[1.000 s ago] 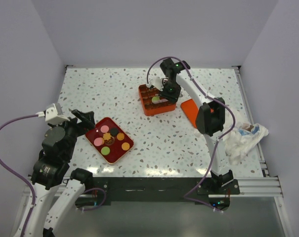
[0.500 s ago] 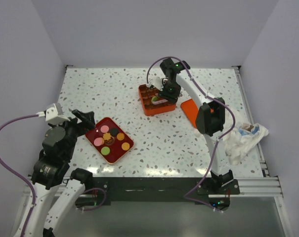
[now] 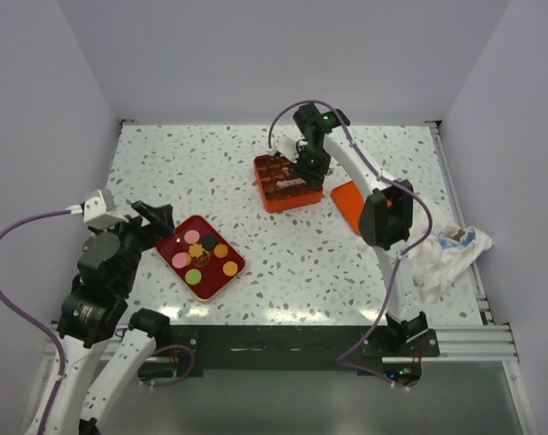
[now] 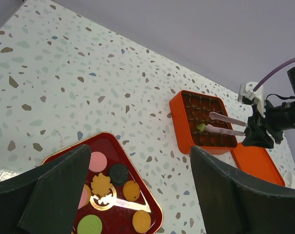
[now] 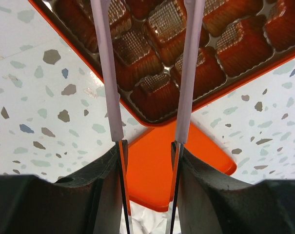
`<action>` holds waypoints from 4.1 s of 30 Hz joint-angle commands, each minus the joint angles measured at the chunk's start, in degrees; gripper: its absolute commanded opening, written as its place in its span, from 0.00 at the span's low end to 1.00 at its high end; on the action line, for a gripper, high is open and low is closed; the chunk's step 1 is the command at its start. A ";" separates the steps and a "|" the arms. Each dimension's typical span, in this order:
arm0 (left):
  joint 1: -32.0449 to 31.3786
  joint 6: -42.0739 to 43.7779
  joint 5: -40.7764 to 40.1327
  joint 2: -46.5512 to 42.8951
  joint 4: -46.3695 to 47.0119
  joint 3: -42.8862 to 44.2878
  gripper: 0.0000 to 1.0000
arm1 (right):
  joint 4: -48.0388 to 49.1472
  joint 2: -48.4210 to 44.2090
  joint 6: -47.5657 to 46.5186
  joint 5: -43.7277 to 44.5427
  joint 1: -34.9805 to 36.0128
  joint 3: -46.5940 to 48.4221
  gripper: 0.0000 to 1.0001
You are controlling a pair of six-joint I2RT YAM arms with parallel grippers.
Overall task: Pack the cookies
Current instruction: Place the fake cookies in the packing box, then pick up the fake cookies from the plate.
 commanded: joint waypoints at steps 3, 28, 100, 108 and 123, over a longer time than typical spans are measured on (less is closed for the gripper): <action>-0.24 -0.80 0.56 0.99 2.56 0.55 0.88 | 0.93 -7.43 1.07 -9.16 -0.14 1.58 0.40; -0.24 -2.74 -2.68 -4.02 -0.95 -2.62 0.88 | 20.70 -12.72 -4.48 -14.28 34.67 -25.85 0.36; -0.24 -3.71 -7.78 -7.36 -5.09 -1.04 0.88 | 23.96 -3.57 5.90 -5.49 38.98 -20.84 0.25; -0.15 -3.79 -7.87 -7.88 -5.70 -0.68 0.88 | 23.52 -10.32 7.30 -7.68 37.04 -22.59 0.10; -0.24 -3.35 -5.50 -5.95 -2.37 -2.62 0.88 | 19.91 -25.63 6.08 -10.50 19.92 -32.70 0.00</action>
